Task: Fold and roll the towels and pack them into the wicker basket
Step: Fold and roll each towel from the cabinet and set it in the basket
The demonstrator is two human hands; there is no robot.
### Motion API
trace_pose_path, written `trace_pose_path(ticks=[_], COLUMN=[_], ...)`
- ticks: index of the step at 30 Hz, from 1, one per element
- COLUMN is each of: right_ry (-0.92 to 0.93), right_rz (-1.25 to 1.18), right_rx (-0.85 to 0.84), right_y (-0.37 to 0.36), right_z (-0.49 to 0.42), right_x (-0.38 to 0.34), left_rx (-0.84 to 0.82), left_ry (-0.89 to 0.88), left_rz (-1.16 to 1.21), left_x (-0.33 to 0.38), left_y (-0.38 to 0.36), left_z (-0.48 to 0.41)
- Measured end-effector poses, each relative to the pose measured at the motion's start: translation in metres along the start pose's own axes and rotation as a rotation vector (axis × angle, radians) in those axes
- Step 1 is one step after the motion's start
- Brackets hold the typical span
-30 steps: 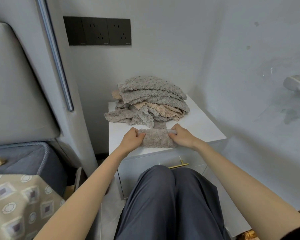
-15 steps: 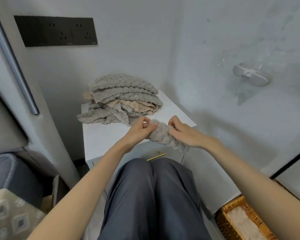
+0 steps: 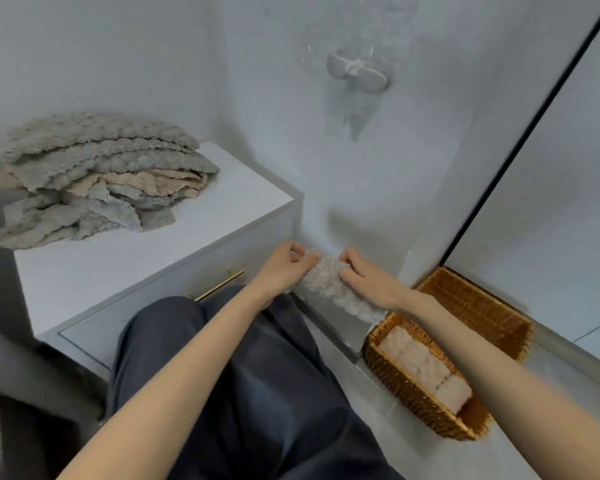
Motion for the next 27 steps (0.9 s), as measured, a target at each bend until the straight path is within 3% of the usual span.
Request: trace_pose_path(ticks=[7, 15, 20, 27], right_ry=[-0.183, -0.493, -0.786, -1.077], right_rz=[-0.049, -0.171, -0.279, -0.568], right_rx=[0.067, 0.238, 0.451, 0.715], right_y=[-0.004, -0.027, -0.038, -0.053], right_z=[0.064, 0.144, 0.176, 0.173], right_x=[0.07, 0.174, 0.244, 0.33], left_rx=[-0.048, -0.145, -0.162, -0.225], left_ry=[0.029, 0.185, 0.318, 0.526], left_rz=[-0.054, 0.011, 0.168, 0.671], left_x=[-0.017, -0.051, -0.072, -0.086], left_y=[-0.074, -0.135, -0.151, -0.155], left_z=[-0.015, -0.039, -0.058, -0.08])
Point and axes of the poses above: each hand's wrist, its own z-axis away from the middle knuckle, its own y-axis out of the back of the hand, x = y × z, the point moved 7 cm from there along -z, towards the middle knuckle, and after that the axes turned 12 degrees about y, right-handed, at the moved point
